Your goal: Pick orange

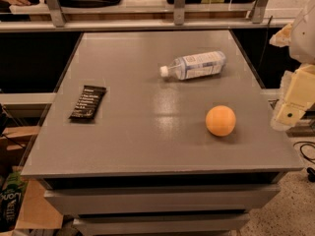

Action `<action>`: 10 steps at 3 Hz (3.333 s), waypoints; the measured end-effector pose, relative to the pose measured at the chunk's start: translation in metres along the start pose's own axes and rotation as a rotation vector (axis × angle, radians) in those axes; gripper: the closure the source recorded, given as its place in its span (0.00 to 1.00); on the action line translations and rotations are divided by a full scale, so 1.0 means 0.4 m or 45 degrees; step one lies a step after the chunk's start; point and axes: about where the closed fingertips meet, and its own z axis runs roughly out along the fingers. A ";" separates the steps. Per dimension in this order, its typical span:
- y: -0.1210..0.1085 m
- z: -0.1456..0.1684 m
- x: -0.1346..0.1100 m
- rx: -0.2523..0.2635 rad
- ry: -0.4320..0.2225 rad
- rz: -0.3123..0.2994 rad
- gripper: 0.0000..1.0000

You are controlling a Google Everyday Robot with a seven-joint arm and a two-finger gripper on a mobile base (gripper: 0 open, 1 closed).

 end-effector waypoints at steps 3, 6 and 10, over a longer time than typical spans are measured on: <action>-0.006 0.067 -0.031 -0.059 -0.095 -0.004 0.00; 0.027 0.254 -0.099 -0.207 -0.411 -0.092 0.00; 0.033 0.318 -0.088 -0.269 -0.554 -0.113 0.88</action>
Offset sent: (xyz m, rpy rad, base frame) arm 0.0072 0.0025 -0.0140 0.0546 0.0211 -0.0238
